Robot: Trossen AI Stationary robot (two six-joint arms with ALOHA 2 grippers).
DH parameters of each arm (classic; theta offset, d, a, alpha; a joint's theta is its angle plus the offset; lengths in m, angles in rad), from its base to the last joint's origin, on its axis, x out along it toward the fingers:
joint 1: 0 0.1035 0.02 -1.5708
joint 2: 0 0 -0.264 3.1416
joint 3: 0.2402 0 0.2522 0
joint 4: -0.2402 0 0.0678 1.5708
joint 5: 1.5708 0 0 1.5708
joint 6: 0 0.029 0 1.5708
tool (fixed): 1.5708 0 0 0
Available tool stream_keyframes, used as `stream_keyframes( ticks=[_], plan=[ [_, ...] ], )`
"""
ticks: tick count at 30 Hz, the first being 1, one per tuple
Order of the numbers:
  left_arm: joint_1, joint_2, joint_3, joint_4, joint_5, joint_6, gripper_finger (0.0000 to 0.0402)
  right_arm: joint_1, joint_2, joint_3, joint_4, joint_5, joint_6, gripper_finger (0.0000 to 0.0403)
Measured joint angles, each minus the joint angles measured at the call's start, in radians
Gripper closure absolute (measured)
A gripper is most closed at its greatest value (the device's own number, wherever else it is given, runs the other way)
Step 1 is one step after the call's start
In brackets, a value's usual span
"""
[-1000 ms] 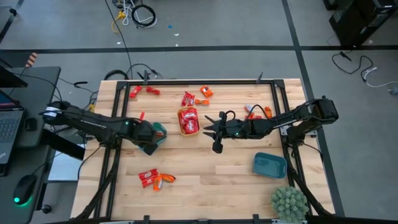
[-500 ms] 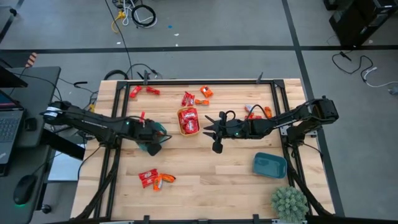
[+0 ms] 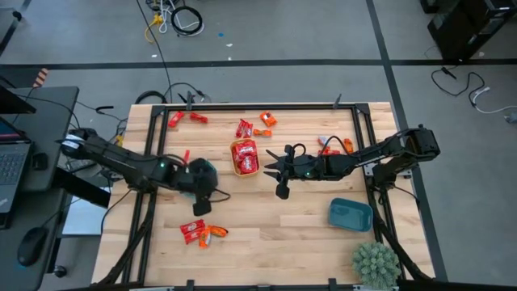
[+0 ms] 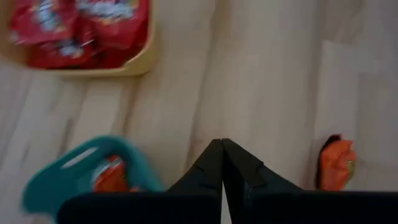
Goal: Sort candy
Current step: Put the orange candy into the green bin
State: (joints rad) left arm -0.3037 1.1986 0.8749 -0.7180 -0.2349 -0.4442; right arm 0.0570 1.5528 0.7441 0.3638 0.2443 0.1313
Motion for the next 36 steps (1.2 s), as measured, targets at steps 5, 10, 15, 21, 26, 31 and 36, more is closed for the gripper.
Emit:
stream_keyframes(
  ticks=[5,10,15,21,26,31,36],
  plan=[
    [-0.033,0.101,0.000,0.078,0.108,0.001,0.0362,0.001,0.000,0.000,0.000,0.000,0.006,0.0321],
    [-0.060,0.211,0.000,0.115,0.222,-0.002,0.0299,0.001,0.000,0.000,0.001,0.000,0.008,0.0321],
    [-0.089,0.308,0.000,0.179,0.254,-0.004,0.0226,0.001,0.000,0.000,0.001,0.000,0.008,0.0321],
    [-0.107,0.362,0.000,0.242,0.307,-0.012,0.0158,0.001,0.000,0.000,0.000,0.000,0.008,0.0321],
    [-0.129,0.364,0.000,0.287,0.339,-0.012,0.0127,0.001,0.000,0.000,0.000,0.000,0.008,0.0321],
    [-0.161,0.392,0.000,0.260,0.321,-0.012,0.0115,0.001,0.000,0.000,0.000,0.000,0.008,0.0321],
    [-0.163,0.443,0.000,0.248,0.313,-0.012,0.0114,0.001,0.000,0.000,0.000,0.000,0.008,0.0321]
  ],
)
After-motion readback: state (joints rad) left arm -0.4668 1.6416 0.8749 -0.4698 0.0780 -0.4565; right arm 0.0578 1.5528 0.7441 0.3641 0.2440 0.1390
